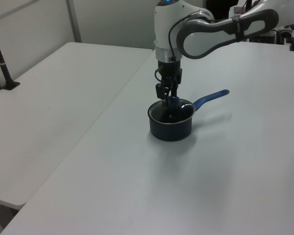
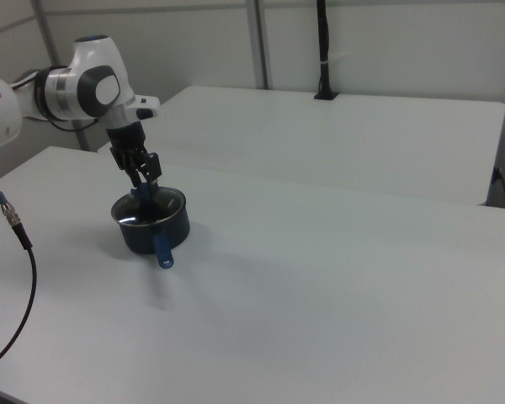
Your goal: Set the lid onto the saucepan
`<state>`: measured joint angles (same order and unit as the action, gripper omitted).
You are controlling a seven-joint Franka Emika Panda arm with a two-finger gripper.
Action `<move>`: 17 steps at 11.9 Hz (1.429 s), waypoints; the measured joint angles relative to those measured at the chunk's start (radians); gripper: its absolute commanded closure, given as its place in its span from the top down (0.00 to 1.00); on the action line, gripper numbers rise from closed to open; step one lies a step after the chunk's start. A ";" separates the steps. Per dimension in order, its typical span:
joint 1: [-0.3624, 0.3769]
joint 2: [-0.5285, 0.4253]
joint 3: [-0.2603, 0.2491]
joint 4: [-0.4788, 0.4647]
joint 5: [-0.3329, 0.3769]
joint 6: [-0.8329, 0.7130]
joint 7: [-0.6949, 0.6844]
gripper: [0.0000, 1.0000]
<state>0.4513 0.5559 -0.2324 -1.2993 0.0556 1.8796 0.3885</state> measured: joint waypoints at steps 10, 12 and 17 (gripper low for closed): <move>-0.008 -0.036 -0.002 0.019 0.000 0.032 0.035 1.00; -0.023 -0.126 -0.003 -0.012 0.000 -0.034 -0.036 1.00; -0.295 -0.498 0.121 -0.283 -0.030 -0.232 -0.298 1.00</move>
<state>0.1566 0.0580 -0.1113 -1.5820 0.0259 1.6473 0.0903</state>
